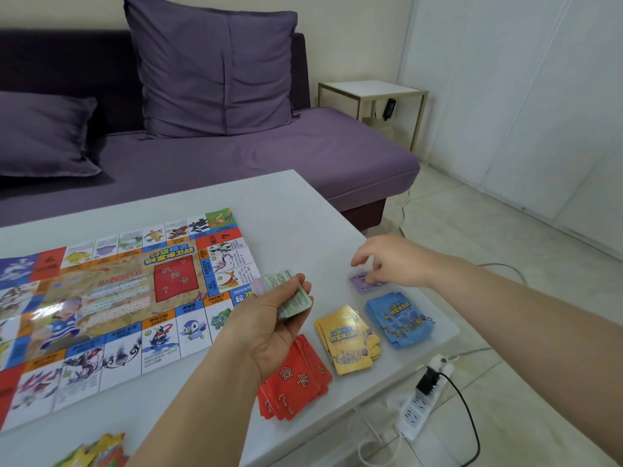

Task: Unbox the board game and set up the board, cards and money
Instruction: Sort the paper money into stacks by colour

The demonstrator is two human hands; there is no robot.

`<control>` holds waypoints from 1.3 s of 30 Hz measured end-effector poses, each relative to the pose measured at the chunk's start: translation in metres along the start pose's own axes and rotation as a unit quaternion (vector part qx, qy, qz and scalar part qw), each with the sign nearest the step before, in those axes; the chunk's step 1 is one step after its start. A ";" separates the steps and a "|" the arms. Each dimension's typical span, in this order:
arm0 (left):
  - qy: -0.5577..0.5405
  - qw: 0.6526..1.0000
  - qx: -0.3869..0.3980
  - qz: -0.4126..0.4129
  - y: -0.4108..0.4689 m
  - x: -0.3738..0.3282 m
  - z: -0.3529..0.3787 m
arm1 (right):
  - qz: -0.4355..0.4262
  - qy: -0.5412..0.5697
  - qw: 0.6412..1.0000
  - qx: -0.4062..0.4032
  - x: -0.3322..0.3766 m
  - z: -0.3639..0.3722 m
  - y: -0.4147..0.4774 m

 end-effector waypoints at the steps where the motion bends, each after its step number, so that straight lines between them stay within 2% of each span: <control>1: 0.005 1.000 0.002 0.002 0.000 0.000 -0.001 | 0.007 0.031 0.999 -0.041 0.002 -0.008 -0.002; 3: 0.020 1.000 0.013 0.001 0.000 0.000 0.000 | 0.022 0.169 0.973 -0.158 0.010 -0.029 -0.009; 4: 0.027 0.999 0.019 0.001 -0.001 0.001 0.001 | 0.029 0.262 0.942 -0.207 0.016 -0.037 -0.015; 5: 0.035 0.999 0.026 0.001 -0.001 0.002 0.002 | 0.039 0.354 0.906 -0.229 0.026 -0.041 -0.021; 6: 0.047 0.998 0.032 0.003 -0.002 0.003 0.004 | 0.054 0.428 0.875 -0.221 0.037 -0.038 -0.026; 7: 0.061 0.997 0.040 0.007 -0.004 0.004 0.006 | 0.071 0.472 0.858 -0.191 0.049 -0.030 -0.030; 9: 0.100 0.993 0.059 0.017 -0.006 0.007 0.009 | 0.101 0.484 0.862 -0.115 0.071 -0.008 -0.038; 11: 0.142 0.987 0.072 0.028 -0.010 0.010 0.010 | 0.119 0.481 0.864 -0.085 0.083 0.010 -0.042; 14: 0.169 0.981 0.089 0.021 -0.018 0.012 0.008 | 0.135 0.517 0.838 -0.109 0.083 0.020 -0.045; 19: 0.146 0.983 0.113 -0.009 -0.033 0.011 0.005 | 0.156 0.577 0.790 -0.138 0.080 0.024 -0.054; 26: 0.173 0.981 0.072 0.047 -0.036 0.004 -0.005 | 0.136 0.542 0.813 -0.166 0.091 0.024 -0.061; 33: 0.119 0.990 0.061 0.042 -0.040 0.000 -0.009 | 0.138 0.521 0.823 -0.178 0.085 0.024 -0.055; 36: 0.094 0.994 0.021 0.057 -0.033 -0.009 -0.013 | 0.154 0.471 0.833 -0.247 0.057 -0.002 -0.043; 37: 0.085 0.995 0.017 0.059 -0.029 -0.012 -0.012 | 0.148 0.440 0.845 -0.266 0.046 -0.015 -0.036; 39: 0.055 0.997 0.014 0.055 -0.021 -0.016 -0.010 | 0.109 0.342 0.899 -0.249 0.030 -0.034 -0.017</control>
Point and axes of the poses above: each hand's wrist, its own y-axis towards the middle knuckle, its own z-axis out of the palm, x = y × z, the point moved 7 cm from there along y, towards the middle knuckle, and after that the axes turned 7 degrees about -z, right-handed, at the moved point
